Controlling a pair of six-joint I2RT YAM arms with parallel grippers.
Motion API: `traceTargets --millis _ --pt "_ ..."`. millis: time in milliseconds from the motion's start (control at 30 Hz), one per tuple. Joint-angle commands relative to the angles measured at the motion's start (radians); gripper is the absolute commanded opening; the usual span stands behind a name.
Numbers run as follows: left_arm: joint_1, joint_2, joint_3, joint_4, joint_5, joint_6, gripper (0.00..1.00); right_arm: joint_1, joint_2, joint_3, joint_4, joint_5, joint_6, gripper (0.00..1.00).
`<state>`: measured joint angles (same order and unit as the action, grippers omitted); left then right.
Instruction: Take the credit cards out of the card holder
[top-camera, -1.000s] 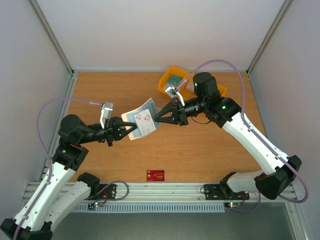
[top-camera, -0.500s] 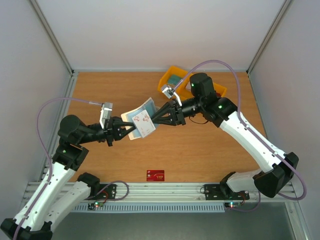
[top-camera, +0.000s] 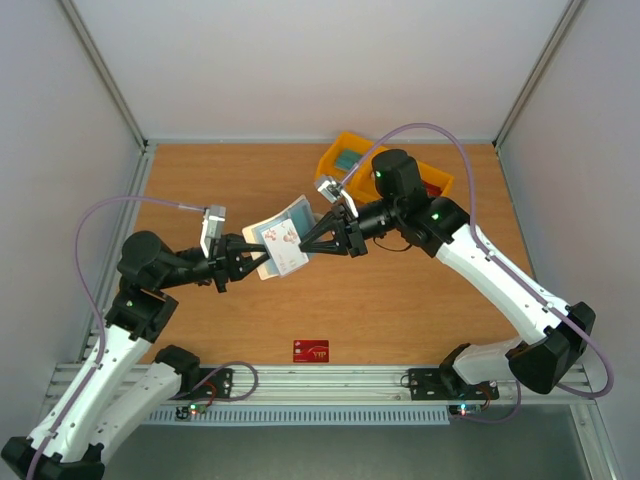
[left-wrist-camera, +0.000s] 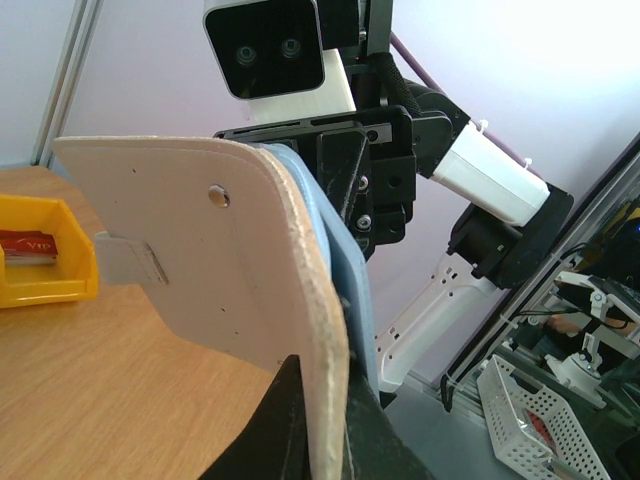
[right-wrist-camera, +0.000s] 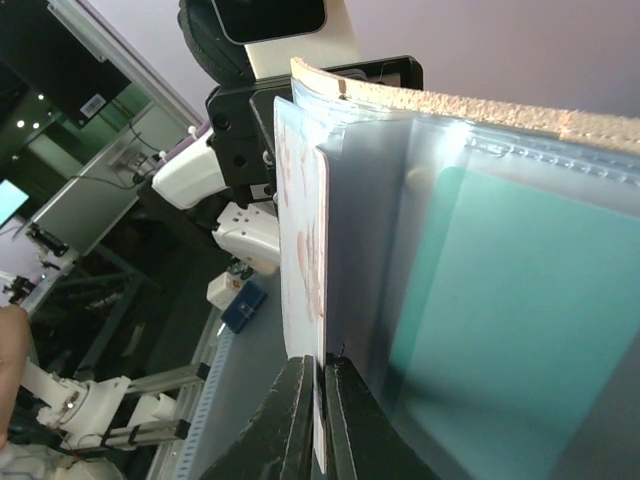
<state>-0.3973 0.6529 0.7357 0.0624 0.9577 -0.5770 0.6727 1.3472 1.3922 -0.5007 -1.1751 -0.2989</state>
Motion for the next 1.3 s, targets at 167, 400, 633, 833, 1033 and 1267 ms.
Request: traceTargets --millis 167,400,633,833,1033,1267 --pt "0.005 -0.022 -0.006 0.046 0.000 -0.008 0.00 0.002 -0.022 0.018 -0.047 0.001 -0.050 0.01" --pt "0.004 -0.028 -0.007 0.044 0.010 -0.003 0.00 -0.074 -0.070 -0.010 -0.061 0.033 -0.048 0.01" --pt "0.005 -0.029 -0.007 0.047 0.013 -0.005 0.00 -0.081 -0.072 -0.004 -0.079 0.046 -0.062 0.01" --pt "0.005 -0.030 -0.011 0.048 0.006 -0.003 0.00 -0.094 -0.072 0.010 -0.109 0.072 -0.072 0.01" --pt "0.002 -0.023 -0.023 0.057 -0.028 -0.005 0.04 -0.034 -0.039 0.007 -0.006 0.106 -0.002 0.01" --pt "-0.008 -0.021 -0.039 0.094 -0.008 -0.032 0.18 -0.014 -0.056 -0.012 0.044 0.163 0.046 0.01"
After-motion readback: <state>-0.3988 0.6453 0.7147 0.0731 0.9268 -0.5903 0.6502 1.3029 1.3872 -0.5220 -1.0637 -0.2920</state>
